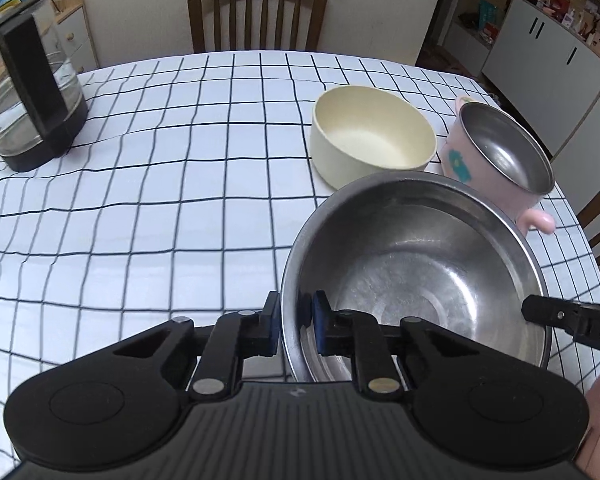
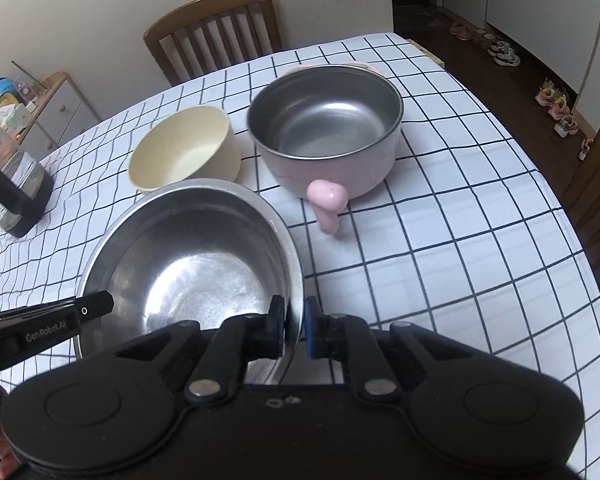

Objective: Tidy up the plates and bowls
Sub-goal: 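Lift and carry the steel bowl with both grippers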

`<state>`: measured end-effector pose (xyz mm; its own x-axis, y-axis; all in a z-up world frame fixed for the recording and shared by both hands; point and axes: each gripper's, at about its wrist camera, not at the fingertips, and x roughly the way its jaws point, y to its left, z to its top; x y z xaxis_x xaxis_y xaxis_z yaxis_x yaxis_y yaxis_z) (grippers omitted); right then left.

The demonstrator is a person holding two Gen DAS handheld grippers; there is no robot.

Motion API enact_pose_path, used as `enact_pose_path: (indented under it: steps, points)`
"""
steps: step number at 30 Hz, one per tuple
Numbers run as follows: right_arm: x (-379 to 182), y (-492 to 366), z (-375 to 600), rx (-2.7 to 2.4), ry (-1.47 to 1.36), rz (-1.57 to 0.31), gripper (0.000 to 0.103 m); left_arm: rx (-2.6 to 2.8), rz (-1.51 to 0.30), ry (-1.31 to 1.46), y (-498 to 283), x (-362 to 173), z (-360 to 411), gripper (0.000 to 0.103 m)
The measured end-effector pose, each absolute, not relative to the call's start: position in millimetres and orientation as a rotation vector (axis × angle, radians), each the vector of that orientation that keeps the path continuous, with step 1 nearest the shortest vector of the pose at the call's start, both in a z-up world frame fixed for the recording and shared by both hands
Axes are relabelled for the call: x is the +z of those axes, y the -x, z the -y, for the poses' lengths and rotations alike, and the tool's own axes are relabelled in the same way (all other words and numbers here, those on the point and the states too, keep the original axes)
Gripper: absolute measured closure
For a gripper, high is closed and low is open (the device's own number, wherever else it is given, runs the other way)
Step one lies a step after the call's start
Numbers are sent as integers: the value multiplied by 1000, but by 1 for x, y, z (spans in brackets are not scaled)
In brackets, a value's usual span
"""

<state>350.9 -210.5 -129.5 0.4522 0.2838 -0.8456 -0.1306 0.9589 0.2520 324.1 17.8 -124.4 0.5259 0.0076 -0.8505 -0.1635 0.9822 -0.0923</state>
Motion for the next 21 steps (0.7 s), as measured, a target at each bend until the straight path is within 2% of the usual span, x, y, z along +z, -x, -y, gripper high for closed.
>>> enact_pose_path:
  steps: [21]
  points:
    - [-76, -231, 165, 401, -129, -1067, 92, 177, -989, 187, -178, -75, -71, 87]
